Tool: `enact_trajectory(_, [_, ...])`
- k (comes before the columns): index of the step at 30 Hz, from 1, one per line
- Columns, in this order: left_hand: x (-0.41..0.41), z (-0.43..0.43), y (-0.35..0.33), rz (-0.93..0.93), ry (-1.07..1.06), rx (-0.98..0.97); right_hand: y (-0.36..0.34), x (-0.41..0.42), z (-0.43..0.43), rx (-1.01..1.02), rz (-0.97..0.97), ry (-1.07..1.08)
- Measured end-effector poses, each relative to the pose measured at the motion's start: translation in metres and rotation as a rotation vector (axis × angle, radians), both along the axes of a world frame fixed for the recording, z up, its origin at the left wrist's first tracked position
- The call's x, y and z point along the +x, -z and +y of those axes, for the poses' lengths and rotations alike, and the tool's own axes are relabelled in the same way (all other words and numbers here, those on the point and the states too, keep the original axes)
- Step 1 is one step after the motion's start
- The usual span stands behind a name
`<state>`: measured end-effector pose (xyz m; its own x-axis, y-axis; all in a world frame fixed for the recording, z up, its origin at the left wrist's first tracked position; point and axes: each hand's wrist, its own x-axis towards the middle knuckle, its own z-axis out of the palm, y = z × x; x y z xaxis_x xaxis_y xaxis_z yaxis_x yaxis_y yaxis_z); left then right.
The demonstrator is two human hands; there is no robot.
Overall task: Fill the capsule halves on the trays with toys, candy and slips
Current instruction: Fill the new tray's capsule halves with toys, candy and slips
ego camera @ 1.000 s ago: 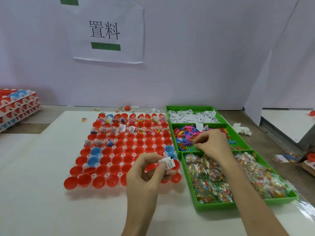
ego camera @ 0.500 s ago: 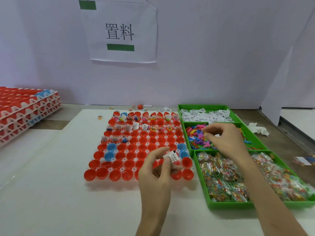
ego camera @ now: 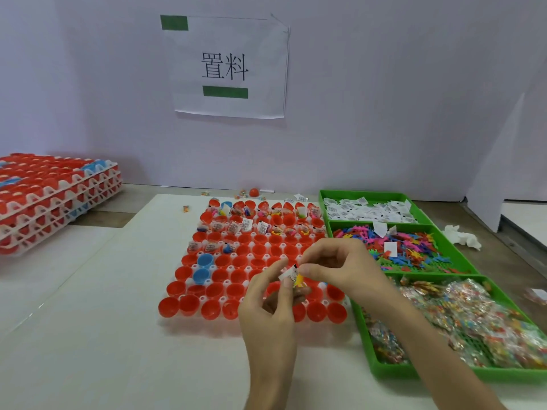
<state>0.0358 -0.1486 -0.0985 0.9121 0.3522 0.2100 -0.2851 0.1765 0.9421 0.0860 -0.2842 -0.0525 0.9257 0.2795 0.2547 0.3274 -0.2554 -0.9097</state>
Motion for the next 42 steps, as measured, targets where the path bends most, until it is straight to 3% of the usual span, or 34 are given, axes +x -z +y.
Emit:
enact_trajectory(7, [0.001, 0.003, 0.000, 0.007, 0.062, -0.057, 0.006, -0.002, 0.012, 0.041, -0.049, 0.069])
enact_trajectory(13, [0.005, 0.012, -0.005, 0.159, 0.250, -0.389, 0.007, -0.003, 0.015, 0.135, -0.037, 0.083])
enact_trajectory(16, [0.008, 0.013, -0.005, 0.209, 0.293, -0.445, 0.006, -0.004, 0.015, 0.128, -0.040, 0.091])
enact_trajectory(27, [0.003, 0.009, -0.006, 0.043, 0.220, -0.297, 0.004, -0.003, 0.010, 0.188, -0.010, -0.051])
enact_trajectory(37, [0.002, 0.011, -0.005, 0.001, 0.074, -0.151, 0.005, -0.001, 0.009, -0.036, 0.014, -0.088])
enact_trajectory(42, [0.001, 0.009, -0.005, -0.026, 0.040, -0.126, 0.004, -0.001, 0.009, -0.025, -0.006, -0.079])
